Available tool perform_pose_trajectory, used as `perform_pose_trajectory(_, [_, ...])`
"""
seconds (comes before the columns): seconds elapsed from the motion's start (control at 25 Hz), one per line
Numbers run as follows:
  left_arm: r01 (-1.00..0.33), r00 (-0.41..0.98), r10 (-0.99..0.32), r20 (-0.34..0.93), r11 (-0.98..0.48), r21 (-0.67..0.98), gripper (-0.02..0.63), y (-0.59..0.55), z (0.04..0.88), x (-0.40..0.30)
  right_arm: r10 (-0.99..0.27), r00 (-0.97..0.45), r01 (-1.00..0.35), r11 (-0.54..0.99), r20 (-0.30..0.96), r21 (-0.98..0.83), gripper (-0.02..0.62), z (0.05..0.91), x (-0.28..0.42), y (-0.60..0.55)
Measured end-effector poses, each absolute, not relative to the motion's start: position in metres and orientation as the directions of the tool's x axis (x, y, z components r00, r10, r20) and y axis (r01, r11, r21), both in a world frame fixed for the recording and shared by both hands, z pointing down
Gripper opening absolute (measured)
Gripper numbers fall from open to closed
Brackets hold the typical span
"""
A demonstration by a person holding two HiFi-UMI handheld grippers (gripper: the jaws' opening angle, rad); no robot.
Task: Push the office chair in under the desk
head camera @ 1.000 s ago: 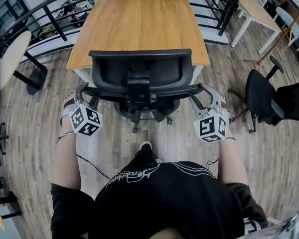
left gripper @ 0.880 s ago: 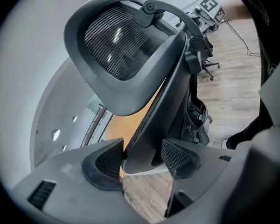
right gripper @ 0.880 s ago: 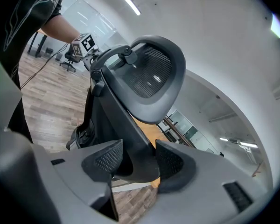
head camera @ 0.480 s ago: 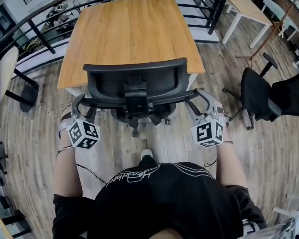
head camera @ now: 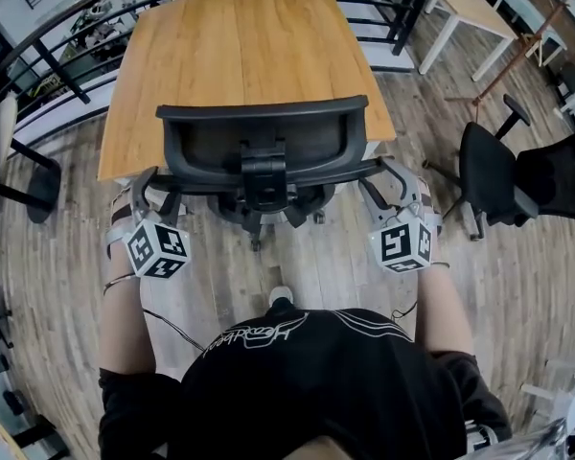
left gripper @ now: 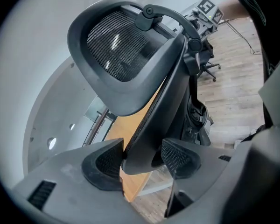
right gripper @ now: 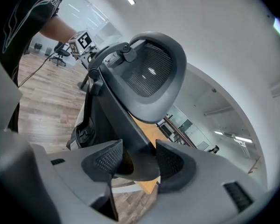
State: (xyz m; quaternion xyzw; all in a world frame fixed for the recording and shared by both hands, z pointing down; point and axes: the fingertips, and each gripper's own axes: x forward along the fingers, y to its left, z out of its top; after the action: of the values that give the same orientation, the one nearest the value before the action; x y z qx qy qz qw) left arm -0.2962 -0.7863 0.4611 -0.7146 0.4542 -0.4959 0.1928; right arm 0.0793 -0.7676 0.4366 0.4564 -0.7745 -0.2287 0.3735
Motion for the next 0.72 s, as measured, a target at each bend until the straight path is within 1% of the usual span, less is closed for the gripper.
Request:
perform_pose_trajectory(0.52, [-0.444,0.135,-0.852,0.506,-0.508,-0.738,0.245,-0.838,0.460,-0.300,-0.891,-0.265,-0.553,0.454,0.369,0.699,0.249,0.438,0.075,-0.812])
perform_pose_trajectory(0.72, [-0.437,0.163,-0.855,0.492,-0.510,-0.741,0.244,-0.826,0.466,-0.287,-0.893,-0.257,-0.552,0.449,0.370,0.703,0.249,0.446,0.086,-0.809])
